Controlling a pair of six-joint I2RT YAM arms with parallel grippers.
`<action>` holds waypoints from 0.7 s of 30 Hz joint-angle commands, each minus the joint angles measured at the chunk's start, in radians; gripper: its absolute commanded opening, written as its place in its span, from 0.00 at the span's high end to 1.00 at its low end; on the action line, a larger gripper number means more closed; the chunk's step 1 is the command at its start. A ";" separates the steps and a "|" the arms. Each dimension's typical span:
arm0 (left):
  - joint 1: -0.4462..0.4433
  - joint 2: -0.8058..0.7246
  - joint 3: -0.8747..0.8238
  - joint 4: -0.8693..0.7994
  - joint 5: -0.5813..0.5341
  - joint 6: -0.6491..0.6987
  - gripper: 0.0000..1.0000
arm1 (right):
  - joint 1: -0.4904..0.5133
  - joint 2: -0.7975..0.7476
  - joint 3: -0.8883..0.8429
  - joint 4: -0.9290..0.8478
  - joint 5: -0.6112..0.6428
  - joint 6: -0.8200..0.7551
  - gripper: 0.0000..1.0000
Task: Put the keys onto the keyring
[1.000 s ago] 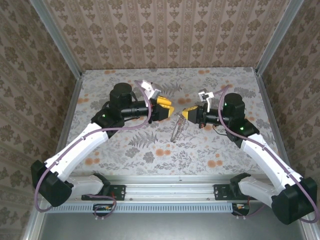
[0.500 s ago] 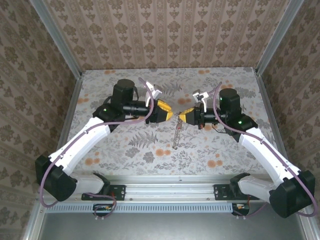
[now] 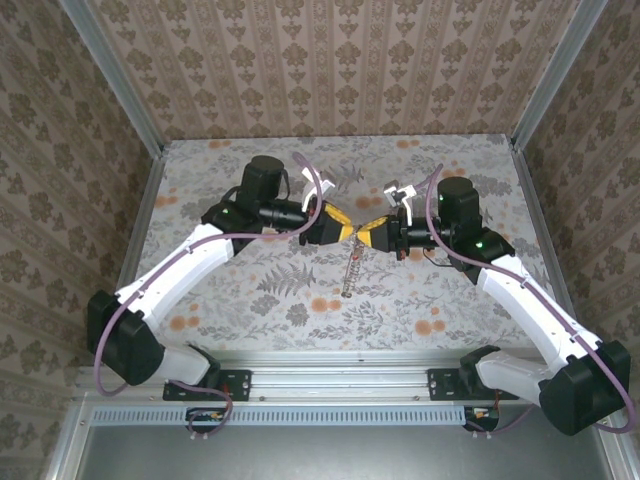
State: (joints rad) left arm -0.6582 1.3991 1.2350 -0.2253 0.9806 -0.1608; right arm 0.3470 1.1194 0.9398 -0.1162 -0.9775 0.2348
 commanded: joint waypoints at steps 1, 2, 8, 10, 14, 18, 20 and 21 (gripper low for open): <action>-0.012 0.007 0.035 -0.003 0.045 -0.002 0.64 | 0.004 -0.007 0.038 0.036 -0.029 -0.001 1.00; -0.014 0.009 0.034 -0.004 0.047 -0.003 0.64 | 0.004 -0.009 0.036 0.038 -0.027 -0.001 1.00; -0.023 0.014 0.029 0.001 0.062 -0.005 0.67 | 0.006 -0.008 0.034 0.043 -0.019 0.003 1.00; -0.024 0.014 0.028 0.001 0.065 -0.006 0.68 | 0.004 -0.009 0.033 0.044 -0.017 0.003 1.00; -0.032 0.012 0.028 0.003 0.071 -0.006 0.69 | 0.004 -0.009 0.031 0.050 -0.012 0.006 1.00; -0.037 0.011 0.023 0.004 0.073 -0.004 0.71 | 0.005 -0.010 0.030 0.052 -0.008 0.006 1.00; -0.038 0.012 0.020 0.005 0.072 -0.003 0.74 | 0.004 -0.010 0.030 0.052 -0.007 0.006 1.00; -0.037 0.011 0.018 0.008 0.072 -0.005 0.75 | 0.004 -0.010 0.028 0.052 -0.006 0.007 1.00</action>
State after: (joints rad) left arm -0.6876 1.4075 1.2358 -0.2249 1.0180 -0.1638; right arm 0.3470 1.1194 0.9409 -0.1112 -0.9771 0.2375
